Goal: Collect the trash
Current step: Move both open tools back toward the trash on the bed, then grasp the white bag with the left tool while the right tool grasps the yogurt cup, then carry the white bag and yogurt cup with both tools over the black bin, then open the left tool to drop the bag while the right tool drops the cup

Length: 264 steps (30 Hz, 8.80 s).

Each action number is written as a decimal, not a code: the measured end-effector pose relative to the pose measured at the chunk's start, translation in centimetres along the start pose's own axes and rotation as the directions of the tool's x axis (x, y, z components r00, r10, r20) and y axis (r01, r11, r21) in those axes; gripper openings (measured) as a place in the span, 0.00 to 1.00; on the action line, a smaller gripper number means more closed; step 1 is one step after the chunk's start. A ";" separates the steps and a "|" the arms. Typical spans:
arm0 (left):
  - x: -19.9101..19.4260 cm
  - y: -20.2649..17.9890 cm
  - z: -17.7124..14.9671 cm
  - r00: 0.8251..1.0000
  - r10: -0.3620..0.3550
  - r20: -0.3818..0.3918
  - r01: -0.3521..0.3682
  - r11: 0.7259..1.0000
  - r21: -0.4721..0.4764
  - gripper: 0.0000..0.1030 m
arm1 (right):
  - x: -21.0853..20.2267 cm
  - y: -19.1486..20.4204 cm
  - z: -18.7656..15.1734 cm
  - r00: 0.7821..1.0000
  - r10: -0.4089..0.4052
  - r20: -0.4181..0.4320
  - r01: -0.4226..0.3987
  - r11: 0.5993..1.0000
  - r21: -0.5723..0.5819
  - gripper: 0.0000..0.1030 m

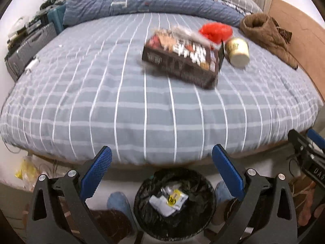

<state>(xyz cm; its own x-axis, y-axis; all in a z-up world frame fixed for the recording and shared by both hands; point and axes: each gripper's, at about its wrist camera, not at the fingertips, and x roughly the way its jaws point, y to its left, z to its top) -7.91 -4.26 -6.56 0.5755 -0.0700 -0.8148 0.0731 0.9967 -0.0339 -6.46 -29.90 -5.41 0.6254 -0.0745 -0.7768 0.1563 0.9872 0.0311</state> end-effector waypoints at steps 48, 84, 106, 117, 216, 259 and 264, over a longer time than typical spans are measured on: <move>17.5 -7.5 23.2 0.997 0.032 -0.066 -0.023 0.991 0.131 0.75 | 21.3 -1.7 19.6 0.992 0.081 -0.092 -0.077 0.996 0.042 0.86; 16.2 -6.9 22.4 0.998 -0.053 0.016 0.052 0.996 0.077 0.33 | 18.8 -0.5 19.7 0.995 0.082 -0.060 -0.081 0.997 0.018 0.67; 10.3 -6.7 20.4 0.988 -0.079 0.133 0.068 0.994 0.085 0.32 | 14.0 -0.4 17.6 0.999 0.051 0.000 -0.051 0.999 0.009 0.67; 6.2 -5.8 18.6 0.976 -0.113 0.186 0.101 0.992 0.073 0.32 | 9.7 0.0 16.1 0.997 0.061 0.052 -0.061 0.998 0.004 0.67; 5.3 -1.8 -10.5 0.972 -0.068 -0.225 0.075 0.997 0.021 0.32 | 4.6 5.2 -10.4 0.957 0.052 -0.287 -0.088 0.989 -0.116 0.67; 9.5 5.5 -10.8 0.956 0.039 -0.291 -0.058 0.997 -0.055 0.94 | 9.1 11.5 -12.0 0.915 0.103 -0.390 -0.175 0.972 -0.154 0.67; 9.0 7.2 -11.0 0.957 0.066 -0.284 -0.087 0.994 -0.063 0.94 | 9.4 12.7 -12.0 0.908 0.109 -0.405 -0.189 0.968 -0.162 0.67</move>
<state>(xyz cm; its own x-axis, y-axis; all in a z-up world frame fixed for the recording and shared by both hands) -11.17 2.78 -20.56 0.3242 0.0102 -0.9459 -0.0290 0.9996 0.0008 -7.74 -16.38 -19.89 0.2752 0.0973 -0.9565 -0.0909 0.9930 0.0749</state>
